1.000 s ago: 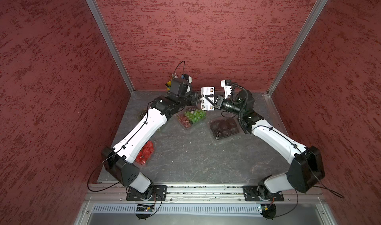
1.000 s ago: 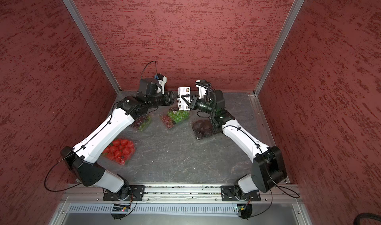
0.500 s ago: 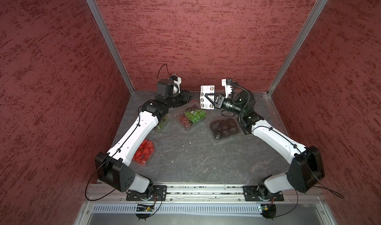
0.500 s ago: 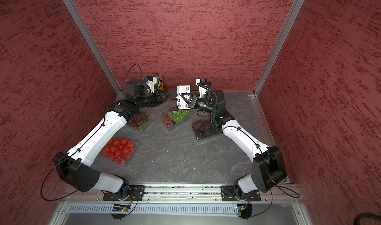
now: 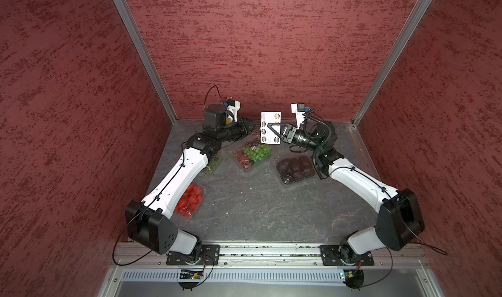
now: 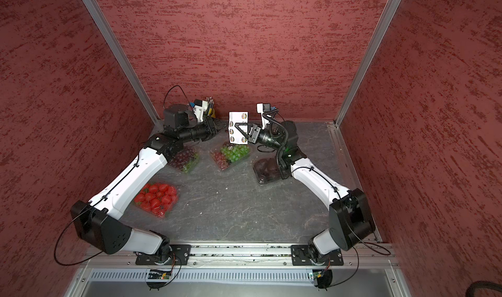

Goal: Label fruit boxes
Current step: Adjust the label sticker.

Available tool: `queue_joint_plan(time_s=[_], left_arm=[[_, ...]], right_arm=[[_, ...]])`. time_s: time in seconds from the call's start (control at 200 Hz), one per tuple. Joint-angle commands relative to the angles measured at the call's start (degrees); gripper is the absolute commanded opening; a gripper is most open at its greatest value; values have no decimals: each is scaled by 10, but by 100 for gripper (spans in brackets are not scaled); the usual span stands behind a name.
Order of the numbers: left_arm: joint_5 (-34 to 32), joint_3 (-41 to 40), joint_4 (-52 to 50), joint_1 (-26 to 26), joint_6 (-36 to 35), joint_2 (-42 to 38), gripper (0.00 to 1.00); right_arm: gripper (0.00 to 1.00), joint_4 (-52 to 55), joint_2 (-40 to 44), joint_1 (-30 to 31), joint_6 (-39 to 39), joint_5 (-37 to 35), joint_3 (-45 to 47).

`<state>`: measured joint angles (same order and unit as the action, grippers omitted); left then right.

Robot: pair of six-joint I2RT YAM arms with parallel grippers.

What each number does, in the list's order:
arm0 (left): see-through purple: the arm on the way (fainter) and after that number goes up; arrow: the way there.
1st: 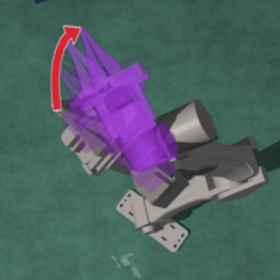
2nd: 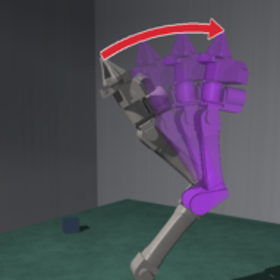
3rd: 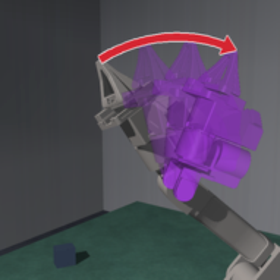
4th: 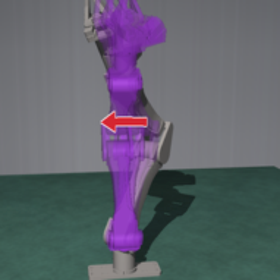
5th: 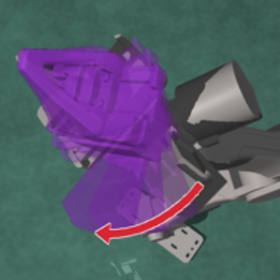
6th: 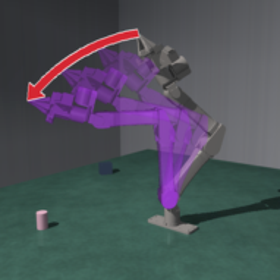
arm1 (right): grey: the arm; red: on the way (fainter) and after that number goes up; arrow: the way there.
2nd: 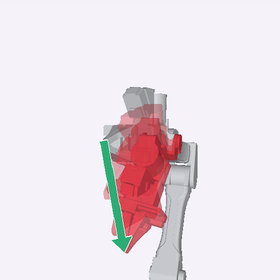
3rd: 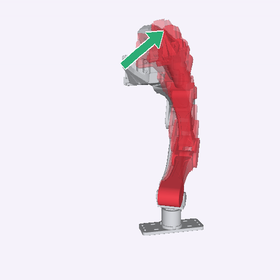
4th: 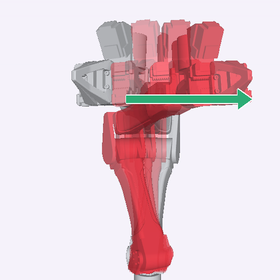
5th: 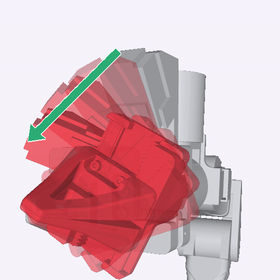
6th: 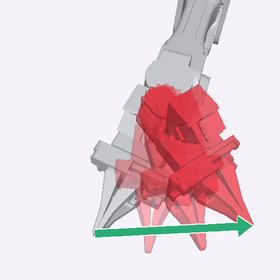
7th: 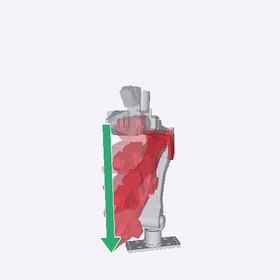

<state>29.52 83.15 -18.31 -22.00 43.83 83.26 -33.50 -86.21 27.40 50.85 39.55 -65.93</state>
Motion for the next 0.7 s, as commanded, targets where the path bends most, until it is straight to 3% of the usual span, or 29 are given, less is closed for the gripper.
queue_joint_plan(time_s=[0.0,0.696], left_arm=[[11,25,16,-11,-8,5,20],[3,46,-1,-36,-27,14,19]], right_arm=[[0,-28,-5,4,14,13,2],[0,-48,-26,3,23,25,-2]])
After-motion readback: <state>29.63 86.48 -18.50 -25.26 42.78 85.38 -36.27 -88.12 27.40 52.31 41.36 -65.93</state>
